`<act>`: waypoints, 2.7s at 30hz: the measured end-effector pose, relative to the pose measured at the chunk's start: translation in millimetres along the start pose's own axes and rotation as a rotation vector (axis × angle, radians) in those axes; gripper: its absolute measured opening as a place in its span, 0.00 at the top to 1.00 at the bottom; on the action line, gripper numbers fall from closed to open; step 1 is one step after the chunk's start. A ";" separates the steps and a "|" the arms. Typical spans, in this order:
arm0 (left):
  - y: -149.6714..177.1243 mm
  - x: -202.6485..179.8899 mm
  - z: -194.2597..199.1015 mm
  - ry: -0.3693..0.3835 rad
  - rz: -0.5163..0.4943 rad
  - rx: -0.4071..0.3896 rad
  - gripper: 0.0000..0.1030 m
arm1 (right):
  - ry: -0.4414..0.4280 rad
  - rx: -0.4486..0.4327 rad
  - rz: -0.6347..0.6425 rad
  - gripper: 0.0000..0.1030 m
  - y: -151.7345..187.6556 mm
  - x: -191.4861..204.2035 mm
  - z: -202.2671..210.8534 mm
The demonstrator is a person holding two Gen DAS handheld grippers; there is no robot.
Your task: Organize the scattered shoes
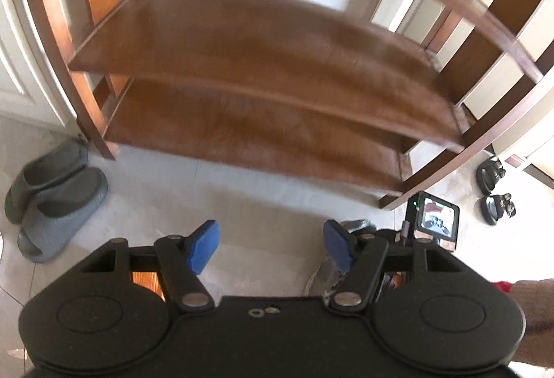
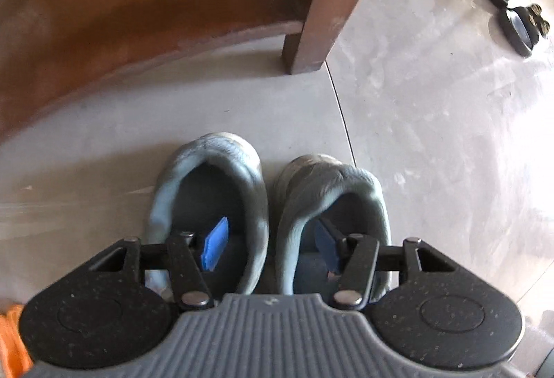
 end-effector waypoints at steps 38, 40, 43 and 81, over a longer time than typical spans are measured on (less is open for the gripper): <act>-119.8 48.6 351.8 -0.045 0.015 -0.460 0.36 | -0.711 -0.670 0.346 0.74 155.2 30.8 601.0; -126.3 54.8 372.2 -0.048 0.021 -0.489 0.36 | -0.732 -0.677 0.370 0.74 149.9 42.2 635.6; -134.5 65.0 395.0 -0.056 0.026 -0.546 0.35 | -0.755 -0.682 0.414 0.73 130.2 65.7 687.1; -135.9 130.2 379.7 0.005 0.153 -0.489 0.35 | -0.441 -0.473 0.177 0.66 -131.2 243.7 721.2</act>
Point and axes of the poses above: each gripper's, at about its wrist camera, not at the fingertips, and z roughly against the way its jaws point, x to its left, y to its underside, the point moved 7 cm from there along -z, roughly the way its jaws point, and after that the axes turned 12 degrees about x, right-handed, at the moved point
